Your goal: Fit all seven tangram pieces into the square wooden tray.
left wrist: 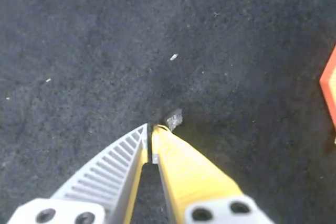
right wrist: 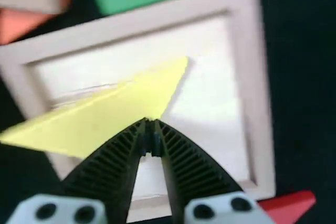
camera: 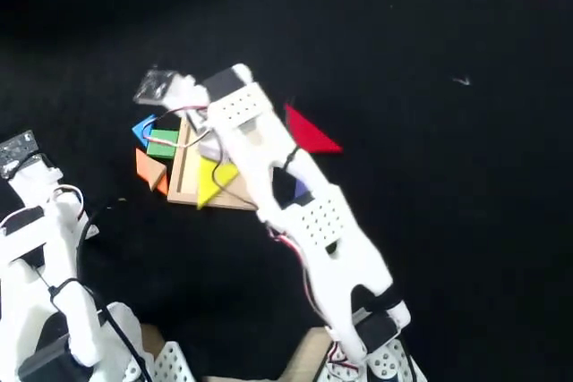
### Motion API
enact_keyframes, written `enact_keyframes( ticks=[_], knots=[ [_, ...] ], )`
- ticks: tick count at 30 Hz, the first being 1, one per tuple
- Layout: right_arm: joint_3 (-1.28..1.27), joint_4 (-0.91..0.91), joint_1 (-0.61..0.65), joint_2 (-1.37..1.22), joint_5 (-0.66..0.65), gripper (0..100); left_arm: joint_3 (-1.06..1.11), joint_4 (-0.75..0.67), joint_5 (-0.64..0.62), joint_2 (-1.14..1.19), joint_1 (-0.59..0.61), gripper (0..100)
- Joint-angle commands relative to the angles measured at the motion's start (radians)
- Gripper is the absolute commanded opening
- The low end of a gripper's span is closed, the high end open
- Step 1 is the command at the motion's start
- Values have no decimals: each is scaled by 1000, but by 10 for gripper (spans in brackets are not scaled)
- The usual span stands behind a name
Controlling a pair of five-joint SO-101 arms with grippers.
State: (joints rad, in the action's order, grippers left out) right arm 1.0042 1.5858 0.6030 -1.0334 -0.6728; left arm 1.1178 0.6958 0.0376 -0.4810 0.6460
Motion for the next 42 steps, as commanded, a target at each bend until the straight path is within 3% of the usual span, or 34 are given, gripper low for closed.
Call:
enact_keyframes(
  ticks=[1,5,10,15,19,26,34,42],
  knots=[
    [76,77,55,-2,-83,11,-4,-17,5,-8,-18,30],
    [220,155,25,18,-54,11,-4,-17,5,-8,-16,30],
    [355,181,14,53,259,11,-15,-12,3,-9,65,30],
    [355,181,118,56,540,11,-35,6,11,-9,197,30],
    [354,181,189,53,664,11,-31,51,66,-9,314,30],
    [177,181,230,53,698,11,-12,97,129,-9,455,30],
    [-67,180,117,61,687,11,-1,95,124,-9,418,30],
    [-99,180,86,62,660,11,1,78,98,-9,415,30]
  ],
)
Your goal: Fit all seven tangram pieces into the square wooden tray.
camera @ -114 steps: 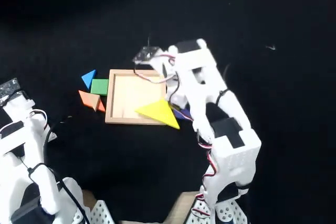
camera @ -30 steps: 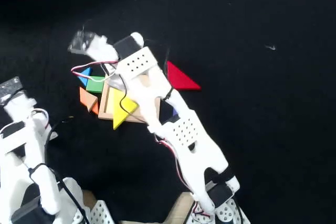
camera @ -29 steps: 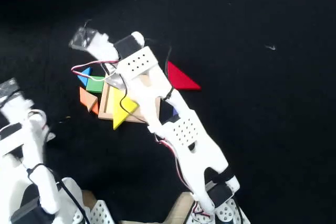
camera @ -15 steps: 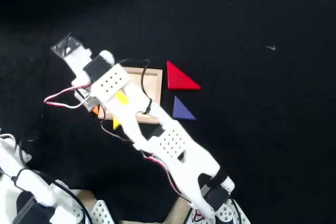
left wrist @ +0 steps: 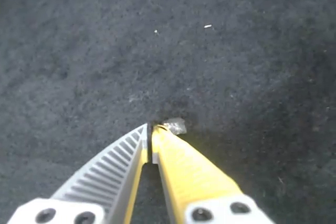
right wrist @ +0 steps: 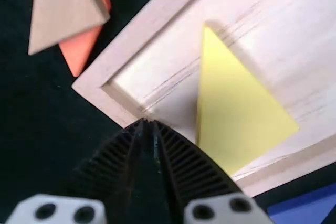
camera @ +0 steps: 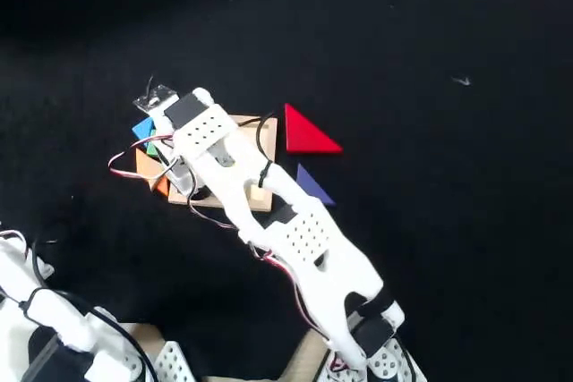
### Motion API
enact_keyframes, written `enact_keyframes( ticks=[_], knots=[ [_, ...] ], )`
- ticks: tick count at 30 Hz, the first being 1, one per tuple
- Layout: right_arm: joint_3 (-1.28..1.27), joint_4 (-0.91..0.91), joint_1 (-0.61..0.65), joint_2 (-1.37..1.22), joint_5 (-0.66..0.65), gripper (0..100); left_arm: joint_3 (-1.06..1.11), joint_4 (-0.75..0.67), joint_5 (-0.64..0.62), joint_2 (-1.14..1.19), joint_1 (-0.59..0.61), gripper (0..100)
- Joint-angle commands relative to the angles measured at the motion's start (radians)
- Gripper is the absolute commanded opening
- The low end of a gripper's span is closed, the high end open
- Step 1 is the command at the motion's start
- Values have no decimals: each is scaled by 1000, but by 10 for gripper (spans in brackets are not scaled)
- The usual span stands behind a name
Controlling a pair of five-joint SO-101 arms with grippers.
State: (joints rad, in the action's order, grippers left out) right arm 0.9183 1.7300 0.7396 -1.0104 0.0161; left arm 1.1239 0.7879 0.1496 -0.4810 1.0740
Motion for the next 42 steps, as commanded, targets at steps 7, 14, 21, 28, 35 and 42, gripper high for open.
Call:
enact_keyframes(
  ticks=[7,14,21,28,35,42],
  knots=[
    [-16,35,-137,39,-78,11,-4,-25,-14,-8,-13,30],
    [56,32,-140,111,-75,10,1,-25,-15,-8,-30,30],
    [136,-135,-229,68,-77,11,10,-31,-15,-8,-35,30],
    [148,-173,-350,39,-78,11,10,-32,-15,-8,-36,30],
    [147,-262,-325,-33,-133,11,10,-32,-15,-8,-36,30],
    [147,-252,-278,-54,-133,11,10,-32,-15,-8,-59,30]
  ],
)
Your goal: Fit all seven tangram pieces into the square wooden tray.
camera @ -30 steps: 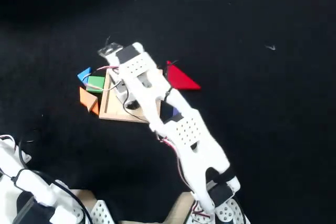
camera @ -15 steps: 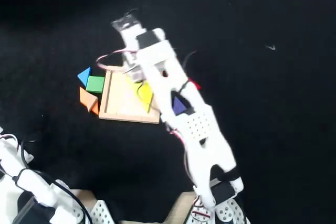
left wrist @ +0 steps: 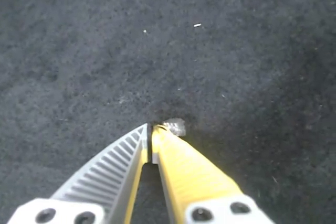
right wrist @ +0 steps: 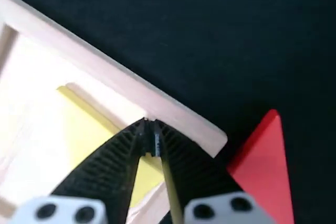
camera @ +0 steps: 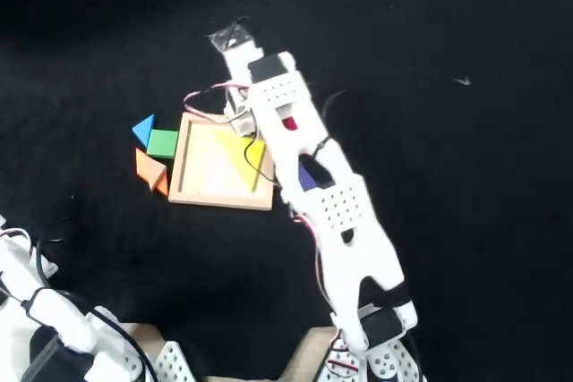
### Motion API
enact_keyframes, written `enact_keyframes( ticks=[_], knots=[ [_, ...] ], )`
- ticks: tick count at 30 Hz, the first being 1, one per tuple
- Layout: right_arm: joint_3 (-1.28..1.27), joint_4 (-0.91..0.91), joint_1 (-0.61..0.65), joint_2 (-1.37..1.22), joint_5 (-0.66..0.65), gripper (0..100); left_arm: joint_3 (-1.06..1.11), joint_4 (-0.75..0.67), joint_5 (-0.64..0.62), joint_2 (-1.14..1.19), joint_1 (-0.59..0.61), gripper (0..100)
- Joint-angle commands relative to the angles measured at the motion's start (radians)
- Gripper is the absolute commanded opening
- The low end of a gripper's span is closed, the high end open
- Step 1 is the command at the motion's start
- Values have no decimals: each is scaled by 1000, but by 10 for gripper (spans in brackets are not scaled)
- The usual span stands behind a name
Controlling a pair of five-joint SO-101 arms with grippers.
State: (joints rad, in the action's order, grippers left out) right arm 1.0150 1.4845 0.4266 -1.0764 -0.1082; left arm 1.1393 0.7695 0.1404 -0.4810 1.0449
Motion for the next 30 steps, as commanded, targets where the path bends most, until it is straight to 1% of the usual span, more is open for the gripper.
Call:
enact_keyframes(
  ticks=[1,5,7,9,12,15,18,21,24,27,30],
  knots=[
    [50,9,46,13,-9,11,-5,-14,-6,-8,-31,30],
    [79,55,112,15,-11,11,-5,-14,-6,-8,-31,30],
    [107,86,150,12,-37,11,-5,-14,-6,-8,-31,30],
    [131,133,192,12,-66,11,-5,-14,-6,-8,-31,30],
    [170,221,247,12,-66,11,-5,-14,-6,-8,-31,30],
    [171,281,276,13,-64,11,-5,-14,-6,-8,-31,30],
    [170,282,261,36,-64,11,-5,-14,-6,-8,-31,30],
    [196,282,210,94,-64,10,-5,-14,-6,-8,-31,30],
    [214,259,133,122,-64,10,-5,-14,-6,-8,-31,30],
    [211,232,80,79,-64,10,-5,-14,-6,-8,-31,30],
    [222,218,61,7,-68,10,-5,-14,-6,-8,-31,30]
  ],
)
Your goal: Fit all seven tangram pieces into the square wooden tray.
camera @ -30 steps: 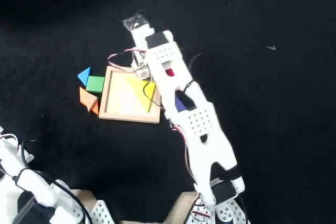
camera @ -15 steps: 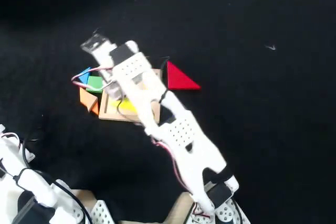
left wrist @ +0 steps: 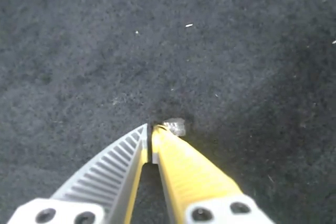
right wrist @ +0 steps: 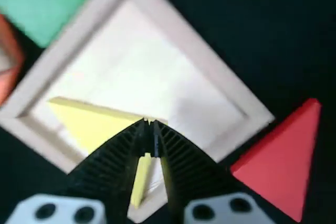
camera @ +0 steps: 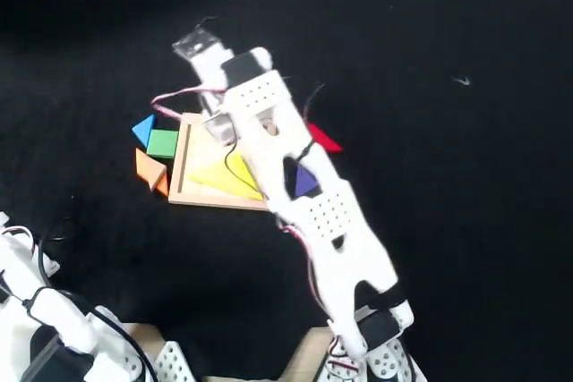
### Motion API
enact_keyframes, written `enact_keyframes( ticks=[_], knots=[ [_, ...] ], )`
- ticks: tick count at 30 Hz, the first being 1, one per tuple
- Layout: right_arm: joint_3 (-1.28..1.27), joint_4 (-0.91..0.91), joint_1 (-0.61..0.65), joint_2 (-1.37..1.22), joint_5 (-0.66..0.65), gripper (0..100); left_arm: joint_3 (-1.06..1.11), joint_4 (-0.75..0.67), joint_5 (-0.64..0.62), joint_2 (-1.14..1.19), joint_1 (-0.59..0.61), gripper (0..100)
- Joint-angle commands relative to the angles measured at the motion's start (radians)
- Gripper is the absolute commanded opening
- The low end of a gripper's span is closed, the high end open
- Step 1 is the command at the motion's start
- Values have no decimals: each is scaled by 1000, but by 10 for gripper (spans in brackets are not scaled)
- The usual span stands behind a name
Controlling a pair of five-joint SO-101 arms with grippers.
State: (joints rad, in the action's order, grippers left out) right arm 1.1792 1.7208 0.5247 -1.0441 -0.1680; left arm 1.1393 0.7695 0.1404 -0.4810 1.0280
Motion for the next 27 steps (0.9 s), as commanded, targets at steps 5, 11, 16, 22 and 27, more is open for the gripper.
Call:
enact_keyframes(
  ticks=[5,11,16,22,27],
  knots=[
    [58,-34,-35,-97,-12,10,-5,-14,-6,-8,-15,30],
    [56,-9,5,-108,-12,10,-5,-14,-6,-8,-15,30],
    [56,37,71,-107,-12,10,-5,-14,-8,-8,-15,30],
    [67,38,63,-101,-12,10,-5,-14,-8,-8,-15,30],
    [154,44,-18,-41,-6,10,-7,-14,-8,-8,-15,30]
  ],
)
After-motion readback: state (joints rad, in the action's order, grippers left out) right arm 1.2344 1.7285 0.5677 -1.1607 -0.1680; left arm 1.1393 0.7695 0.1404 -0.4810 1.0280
